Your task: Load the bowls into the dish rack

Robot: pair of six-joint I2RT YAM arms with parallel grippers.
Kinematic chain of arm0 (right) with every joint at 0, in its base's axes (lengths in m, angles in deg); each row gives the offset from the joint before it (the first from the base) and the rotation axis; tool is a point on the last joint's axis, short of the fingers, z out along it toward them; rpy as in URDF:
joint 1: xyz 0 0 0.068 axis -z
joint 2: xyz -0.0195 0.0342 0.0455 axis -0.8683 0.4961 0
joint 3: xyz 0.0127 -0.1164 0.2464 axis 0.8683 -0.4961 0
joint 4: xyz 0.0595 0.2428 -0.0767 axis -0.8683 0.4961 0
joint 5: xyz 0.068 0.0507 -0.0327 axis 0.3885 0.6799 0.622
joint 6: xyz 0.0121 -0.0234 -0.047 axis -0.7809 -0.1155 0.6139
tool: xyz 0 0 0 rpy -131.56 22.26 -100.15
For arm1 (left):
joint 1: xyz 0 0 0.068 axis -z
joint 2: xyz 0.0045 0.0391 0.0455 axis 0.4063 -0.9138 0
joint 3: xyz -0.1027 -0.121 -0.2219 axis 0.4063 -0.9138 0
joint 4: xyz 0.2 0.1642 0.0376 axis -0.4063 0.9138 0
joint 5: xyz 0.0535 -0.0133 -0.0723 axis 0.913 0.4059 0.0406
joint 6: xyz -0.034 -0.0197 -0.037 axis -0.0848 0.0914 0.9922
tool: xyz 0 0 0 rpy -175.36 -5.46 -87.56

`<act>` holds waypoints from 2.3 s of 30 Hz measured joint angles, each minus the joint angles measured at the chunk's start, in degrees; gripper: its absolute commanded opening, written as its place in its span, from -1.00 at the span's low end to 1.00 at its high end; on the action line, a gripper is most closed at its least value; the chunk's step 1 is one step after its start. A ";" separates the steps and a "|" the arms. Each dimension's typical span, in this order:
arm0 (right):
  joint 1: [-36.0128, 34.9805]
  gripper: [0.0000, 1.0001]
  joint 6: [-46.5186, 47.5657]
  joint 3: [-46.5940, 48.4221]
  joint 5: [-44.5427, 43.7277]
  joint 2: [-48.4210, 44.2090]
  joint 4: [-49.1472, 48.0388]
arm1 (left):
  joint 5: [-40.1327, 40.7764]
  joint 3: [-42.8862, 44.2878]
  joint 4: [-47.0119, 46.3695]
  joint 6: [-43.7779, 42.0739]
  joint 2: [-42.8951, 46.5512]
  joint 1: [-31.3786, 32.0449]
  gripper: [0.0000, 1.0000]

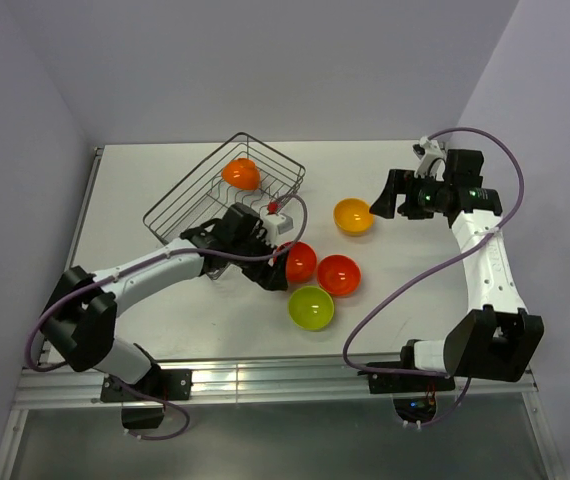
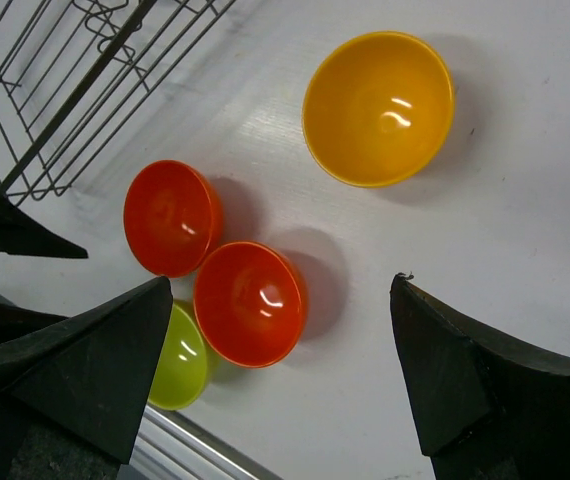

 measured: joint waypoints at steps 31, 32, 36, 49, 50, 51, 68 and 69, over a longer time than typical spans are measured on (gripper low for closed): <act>1.77 0.93 1.44 0.50 0.09 -3.74 2.71 | 9.05 8.59 3.21 3.32 -17.77 12.24 -0.27; 1.79 0.93 1.46 0.50 0.09 -3.74 2.73 | 9.20 8.59 3.23 3.43 -17.77 12.37 -0.40; 1.88 0.95 1.49 0.50 0.09 -3.74 2.73 | 9.79 8.55 3.04 3.80 -17.70 12.55 -0.85; 1.90 0.99 -0.46 0.57 1.57 -5.27 0.42 | 6.80 7.21 5.55 1.95 -3.32 11.41 -1.00; 1.90 0.99 -1.03 0.63 2.36 -5.35 -0.09 | 6.38 8.04 5.57 1.81 -1.84 10.51 -0.99; 1.90 0.99 -1.79 0.85 3.28 -5.35 -0.42 | 5.66 9.40 5.55 1.62 -0.26 9.03 -0.99; -1.95 0.94 -32.06 2.62 15.63 -4.66 -27.28 | 0.61 22.34 -0.46 6.49 2.03 -15.72 -0.99; -3.67 0.95 -33.79 2.62 15.04 -4.31 -28.61 | 0.31 22.43 -1.14 7.52 2.03 -16.46 -0.99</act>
